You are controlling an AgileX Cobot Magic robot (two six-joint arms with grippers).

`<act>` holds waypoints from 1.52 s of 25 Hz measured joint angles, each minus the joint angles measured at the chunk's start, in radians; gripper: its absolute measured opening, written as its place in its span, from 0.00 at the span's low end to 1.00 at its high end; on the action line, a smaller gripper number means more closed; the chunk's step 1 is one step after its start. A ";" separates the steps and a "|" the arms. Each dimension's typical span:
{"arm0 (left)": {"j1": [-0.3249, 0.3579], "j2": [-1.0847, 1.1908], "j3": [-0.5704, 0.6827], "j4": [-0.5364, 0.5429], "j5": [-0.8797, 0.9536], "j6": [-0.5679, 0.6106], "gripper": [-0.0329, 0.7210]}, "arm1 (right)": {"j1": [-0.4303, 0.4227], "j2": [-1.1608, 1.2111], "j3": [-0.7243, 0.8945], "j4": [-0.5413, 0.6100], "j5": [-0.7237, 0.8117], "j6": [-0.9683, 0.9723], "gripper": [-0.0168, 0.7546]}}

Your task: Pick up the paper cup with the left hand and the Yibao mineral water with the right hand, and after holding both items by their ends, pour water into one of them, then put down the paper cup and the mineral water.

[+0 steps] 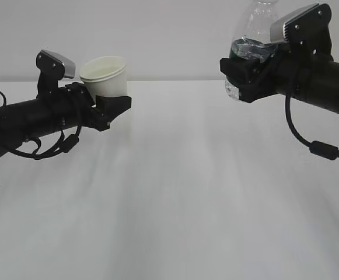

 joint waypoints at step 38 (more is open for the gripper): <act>0.160 0.000 0.000 -0.047 0.011 0.038 0.61 | 0.000 0.000 0.000 0.000 0.000 0.002 0.59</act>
